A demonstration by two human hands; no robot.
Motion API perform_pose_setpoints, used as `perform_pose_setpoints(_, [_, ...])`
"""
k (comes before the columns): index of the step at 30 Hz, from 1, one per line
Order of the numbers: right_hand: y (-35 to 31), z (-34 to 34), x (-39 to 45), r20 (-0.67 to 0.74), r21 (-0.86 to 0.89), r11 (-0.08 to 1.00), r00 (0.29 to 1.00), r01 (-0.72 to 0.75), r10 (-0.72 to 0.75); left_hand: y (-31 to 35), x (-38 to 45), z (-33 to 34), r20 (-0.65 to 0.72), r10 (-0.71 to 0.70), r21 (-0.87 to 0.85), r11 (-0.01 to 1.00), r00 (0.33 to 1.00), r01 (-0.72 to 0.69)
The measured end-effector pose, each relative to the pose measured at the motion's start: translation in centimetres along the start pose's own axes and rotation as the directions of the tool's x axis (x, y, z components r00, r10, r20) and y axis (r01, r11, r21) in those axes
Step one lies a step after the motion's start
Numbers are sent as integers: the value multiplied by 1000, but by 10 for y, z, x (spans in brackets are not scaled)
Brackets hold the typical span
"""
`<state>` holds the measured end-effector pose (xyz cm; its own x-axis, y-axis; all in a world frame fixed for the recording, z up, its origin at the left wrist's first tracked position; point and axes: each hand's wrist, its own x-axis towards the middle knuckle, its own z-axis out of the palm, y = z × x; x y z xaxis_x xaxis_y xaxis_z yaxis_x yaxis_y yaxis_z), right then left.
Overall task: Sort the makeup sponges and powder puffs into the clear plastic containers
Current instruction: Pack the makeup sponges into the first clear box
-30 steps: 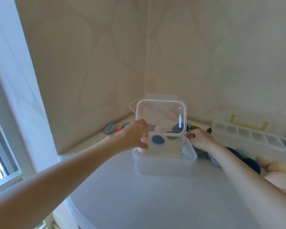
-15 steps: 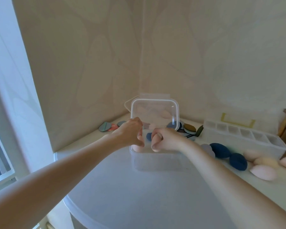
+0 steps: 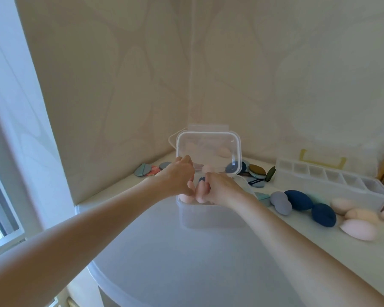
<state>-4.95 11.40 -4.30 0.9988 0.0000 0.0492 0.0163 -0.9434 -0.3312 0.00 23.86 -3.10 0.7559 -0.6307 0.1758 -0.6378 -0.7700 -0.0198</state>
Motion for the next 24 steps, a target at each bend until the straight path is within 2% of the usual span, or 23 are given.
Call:
perform_pose_setpoints(3, [0,-1,-2,-5,-11,1000,1000,21,-21,5,-1,-1,-103,73,78,995,992,-65])
perform_pose_setpoints(5, [-1,-3,-3,37,-7,1000,999,18,-18,10,1,0,-96,100,48,994,990,-95])
perform_pose_setpoints(9, [2,-10,-7,96,210,977,995,-47,27,15,3,8,-43,71,49,996,997,-69])
perform_pose_setpoints(11, [13,-26,-9,-68,249,967,995,-49,68,14,3,12,-46,55,21,998,997,-54])
perform_pose_setpoints(13, [32,-45,-7,-353,194,977,923,-92,156,14,2,12,-47,52,4,999,998,-52])
perform_pose_setpoints(14, [44,-53,-6,-437,174,974,875,-146,209,15,2,12,-44,51,9,999,998,-50])
perform_pose_setpoints(15, [56,-57,-5,-457,157,965,851,-208,258,15,2,12,-41,48,10,999,998,-48])
perform_pose_setpoints(16, [67,-57,-5,-411,130,953,860,-272,302,16,1,12,-37,44,9,999,998,-44])
perform_pose_setpoints(18, [82,-45,-8,-229,81,929,901,-360,369,16,2,12,-40,36,-2,999,999,-36])
perform_pose_setpoints(20, [86,-31,-14,-112,139,912,909,-386,402,16,1,13,-43,23,-17,1000,999,-24])
perform_pose_setpoints(22, [86,-25,-17,-115,276,897,914,-346,388,17,1,13,-61,19,-18,1000,998,-20])
perform_pose_setpoints(24, [86,-24,-17,-118,294,902,925,-316,362,17,1,13,-72,2,-25,1000,997,-4])
